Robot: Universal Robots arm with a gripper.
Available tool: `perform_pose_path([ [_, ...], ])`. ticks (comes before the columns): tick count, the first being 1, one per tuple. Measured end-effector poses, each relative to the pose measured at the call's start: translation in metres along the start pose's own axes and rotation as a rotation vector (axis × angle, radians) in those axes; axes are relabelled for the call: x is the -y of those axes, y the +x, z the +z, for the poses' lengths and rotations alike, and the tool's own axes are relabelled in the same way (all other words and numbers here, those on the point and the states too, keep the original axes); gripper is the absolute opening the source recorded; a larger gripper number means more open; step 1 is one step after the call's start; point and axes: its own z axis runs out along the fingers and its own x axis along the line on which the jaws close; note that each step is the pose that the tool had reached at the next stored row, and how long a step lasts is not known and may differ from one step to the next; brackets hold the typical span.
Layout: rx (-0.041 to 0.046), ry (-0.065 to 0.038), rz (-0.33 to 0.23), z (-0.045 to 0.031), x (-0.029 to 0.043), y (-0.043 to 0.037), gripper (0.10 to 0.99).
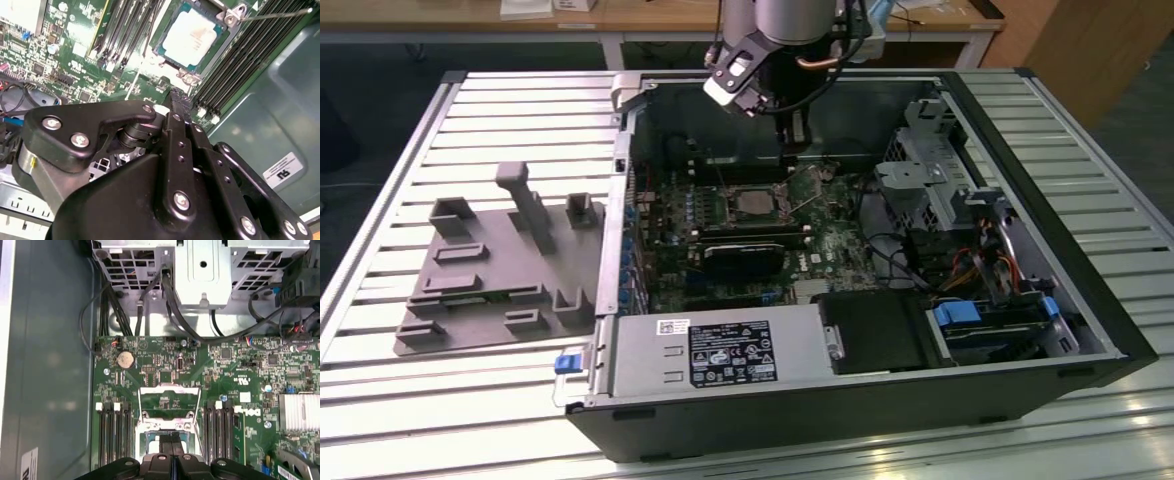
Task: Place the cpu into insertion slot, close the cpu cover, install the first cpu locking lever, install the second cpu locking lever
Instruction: 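Close the cpu cover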
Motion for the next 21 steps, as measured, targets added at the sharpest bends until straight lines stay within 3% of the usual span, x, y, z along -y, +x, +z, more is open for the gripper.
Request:
perform_pose_path([
  [10, 0.0007, 0.0, 0.002, 0.0028, -0.0182, 0.0009, 0.106],
  [21, 0.0012, 0.0, 0.004, 0.0095, -0.0462, 0.0042, 0.106],
])
